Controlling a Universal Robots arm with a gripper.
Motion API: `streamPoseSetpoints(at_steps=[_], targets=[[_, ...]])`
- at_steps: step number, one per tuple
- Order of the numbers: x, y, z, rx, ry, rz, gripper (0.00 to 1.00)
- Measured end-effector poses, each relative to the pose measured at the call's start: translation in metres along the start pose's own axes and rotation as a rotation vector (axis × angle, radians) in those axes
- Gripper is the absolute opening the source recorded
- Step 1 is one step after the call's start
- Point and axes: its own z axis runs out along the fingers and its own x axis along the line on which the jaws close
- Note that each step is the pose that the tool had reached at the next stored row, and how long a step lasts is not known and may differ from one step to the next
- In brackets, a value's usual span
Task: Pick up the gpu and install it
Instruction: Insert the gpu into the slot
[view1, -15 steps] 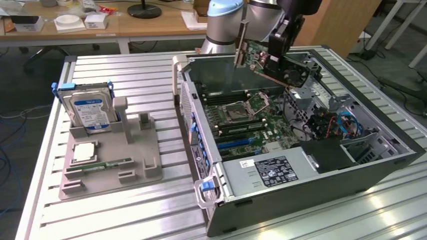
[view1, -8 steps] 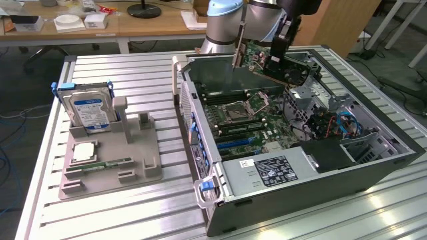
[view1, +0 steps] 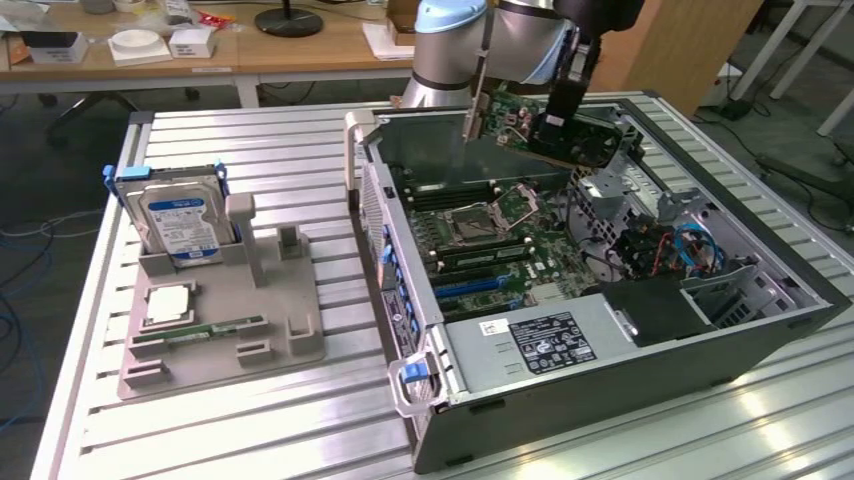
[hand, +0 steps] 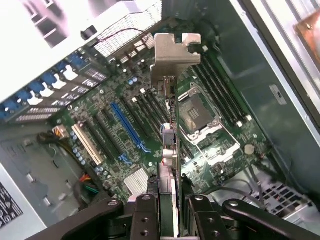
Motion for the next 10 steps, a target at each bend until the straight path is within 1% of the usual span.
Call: streamPoseSetpoints(at_steps=[10], targets=[[0.0000,0.0000,0.0008,0.0026,0.0012,-0.180,0.28]])
